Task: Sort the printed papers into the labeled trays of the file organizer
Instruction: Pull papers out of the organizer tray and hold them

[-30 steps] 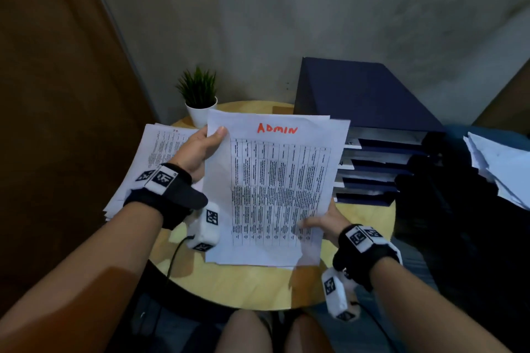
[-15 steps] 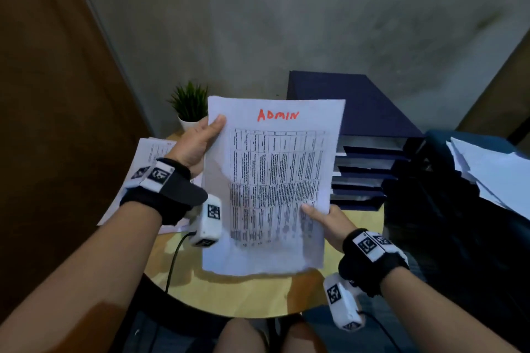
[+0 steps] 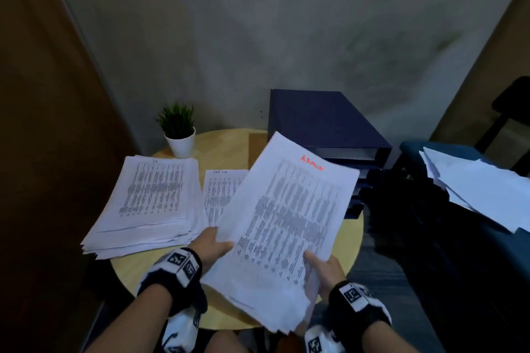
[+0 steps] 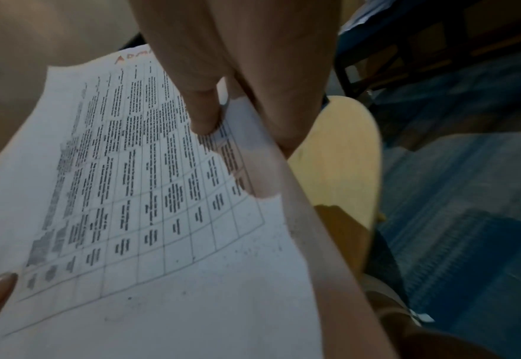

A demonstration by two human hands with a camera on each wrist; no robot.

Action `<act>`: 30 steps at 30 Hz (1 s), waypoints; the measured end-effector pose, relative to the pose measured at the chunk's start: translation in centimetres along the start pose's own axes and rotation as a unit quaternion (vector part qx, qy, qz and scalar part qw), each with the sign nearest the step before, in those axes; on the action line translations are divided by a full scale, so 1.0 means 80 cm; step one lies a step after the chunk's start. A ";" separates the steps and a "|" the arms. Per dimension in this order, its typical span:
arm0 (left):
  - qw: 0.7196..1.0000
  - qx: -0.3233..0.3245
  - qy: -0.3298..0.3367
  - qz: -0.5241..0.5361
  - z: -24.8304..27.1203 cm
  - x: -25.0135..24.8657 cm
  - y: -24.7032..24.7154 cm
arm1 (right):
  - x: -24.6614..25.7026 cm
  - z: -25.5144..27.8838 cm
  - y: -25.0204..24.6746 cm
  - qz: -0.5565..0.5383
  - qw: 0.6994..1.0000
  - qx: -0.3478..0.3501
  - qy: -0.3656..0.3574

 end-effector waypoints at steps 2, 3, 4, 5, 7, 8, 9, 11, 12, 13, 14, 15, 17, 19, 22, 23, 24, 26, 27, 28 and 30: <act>0.999 0.040 -0.004 -0.028 -0.007 -0.002 0.016 | -0.019 0.008 -0.014 -0.019 0.999 -0.016 0.027; 0.997 0.057 -0.007 -0.046 -0.009 -0.008 0.026 | -0.028 0.011 -0.021 -0.036 0.998 -0.024 0.039; 0.995 0.066 -0.009 -0.067 -0.007 -0.018 0.036 | -0.035 0.016 -0.028 -0.052 0.997 -0.027 0.051; 0.994 0.069 -0.007 -0.083 -0.007 -0.027 0.045 | -0.042 0.021 -0.034 -0.065 0.995 -0.031 0.064; 0.993 0.074 0.003 -0.092 -0.011 -0.042 0.061 | -0.053 0.030 -0.045 -0.079 0.993 -0.042 0.080; 0.993 0.071 0.009 -0.094 -0.014 -0.048 0.068 | -0.057 0.034 -0.051 -0.085 0.991 -0.059 0.083; 0.993 0.063 0.014 -0.094 -0.017 -0.052 0.074 | -0.061 0.038 -0.058 -0.092 0.989 -0.076 0.093; 0.995 0.046 0.015 -0.090 -0.025 -0.061 0.085 | -0.065 0.045 -0.068 -0.111 0.984 -0.100 0.100; 0.995 0.038 0.013 -0.091 -0.027 -0.066 0.090 | -0.063 0.048 -0.073 -0.121 0.983 -0.106 0.092; 0.995 0.030 0.012 -0.094 -0.031 -0.070 0.093 | -0.058 0.052 -0.075 -0.137 0.980 -0.115 0.087; 0.995 0.020 0.010 -0.096 -0.034 -0.074 0.094 | -0.052 0.053 -0.078 -0.147 0.980 -0.113 0.076; 0.995 0.011 0.013 -0.094 -0.041 -0.074 0.095 | -0.045 0.054 -0.079 -0.170 0.978 -0.104 0.064; 0.996 -0.007 0.016 -0.083 -0.050 -0.078 0.094 | -0.020 0.059 -0.080 -0.206 0.973 -0.099 0.027; 0.997 -0.027 0.016 -0.066 -0.051 -0.082 0.093 | -0.002 0.056 -0.081 -0.221 0.971 -0.088 -0.009; 0.998 -0.048 0.021 -0.026 -0.056 -0.084 0.088 | 0.016 0.046 -0.087 -0.206 0.974 -0.093 -0.025; 0.998 -0.056 0.026 -0.016 -0.059 -0.082 0.085 | 0.020 0.038 -0.090 -0.194 0.976 -0.092 -0.024; 0.998 -0.063 0.028 -0.008 -0.060 -0.081 0.083 | 0.027 0.032 -0.094 -0.178 0.979 -0.099 -0.018; 0.996 -0.084 0.036 0.006 -0.063 -0.075 0.078 | 0.047 0.021 -0.099 -0.139 0.986 -0.095 -0.011; 0.995 -0.094 0.036 0.016 -0.063 -0.072 0.076 | 0.057 0.015 -0.101 -0.122 0.989 -0.086 -0.014; 0.994 -0.102 0.036 0.027 -0.063 -0.068 0.075 | 0.068 0.010 -0.102 -0.114 0.990 -0.081 -0.014; 0.991 -0.121 0.035 0.047 -0.068 -0.061 0.076 | 0.090 0.004 -0.104 -0.094 0.993 -0.065 -0.015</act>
Point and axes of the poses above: each hand's wrist, its own z-axis away from the middle knuckle, its own y-axis out of the palm, x = y × z, the point moved 3 cm from there along -z, towards the middle knuckle, and after that the axes turned 15 degrees about x, right-handed, at the moved point
